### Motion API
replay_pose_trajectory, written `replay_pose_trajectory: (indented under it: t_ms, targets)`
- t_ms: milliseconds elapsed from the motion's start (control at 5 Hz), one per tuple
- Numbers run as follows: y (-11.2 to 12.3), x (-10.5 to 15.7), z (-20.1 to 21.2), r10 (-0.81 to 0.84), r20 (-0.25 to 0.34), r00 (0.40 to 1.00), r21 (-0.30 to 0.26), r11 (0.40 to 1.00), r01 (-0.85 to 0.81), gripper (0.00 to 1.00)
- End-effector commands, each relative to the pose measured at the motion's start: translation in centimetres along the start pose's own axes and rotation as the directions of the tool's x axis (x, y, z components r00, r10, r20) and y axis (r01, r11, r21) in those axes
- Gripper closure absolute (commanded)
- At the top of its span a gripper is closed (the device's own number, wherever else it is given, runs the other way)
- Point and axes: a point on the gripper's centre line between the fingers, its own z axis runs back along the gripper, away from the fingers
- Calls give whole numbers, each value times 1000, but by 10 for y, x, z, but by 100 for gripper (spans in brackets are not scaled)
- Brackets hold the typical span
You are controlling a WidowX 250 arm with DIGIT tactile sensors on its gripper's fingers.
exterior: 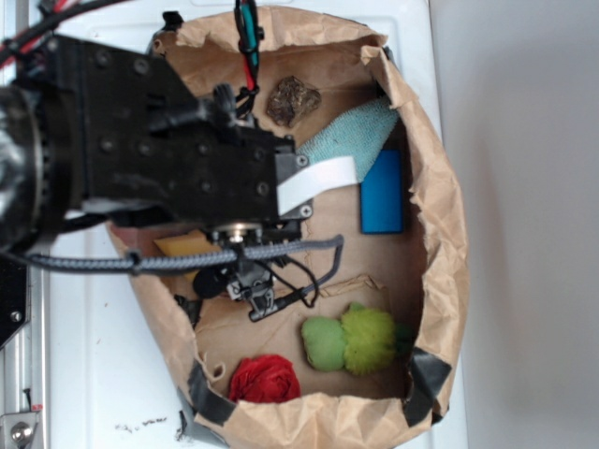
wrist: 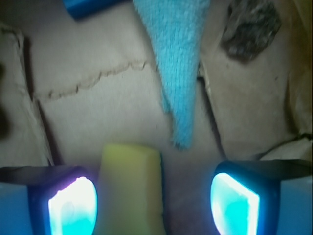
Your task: Grab the green sponge.
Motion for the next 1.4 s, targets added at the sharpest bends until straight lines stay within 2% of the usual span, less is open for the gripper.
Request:
replay_pose_trajectory:
  t_ms: [0, 200, 400, 800, 1200]
  targets:
    - [-12, 0, 13, -23, -4, 1000, -21, 1000, 23, 0]
    - [-14, -11, 16, -45, -36, 998, -14, 999, 44, 0]
    - [-17, -14, 21, -54, -39, 998, -37, 998, 52, 0]
    - [-29, -9, 12, -54, -11, 998, -67, 996, 53, 0]
    - [-38, -2, -1, -65, 26, 998, -60, 996, 66, 0]
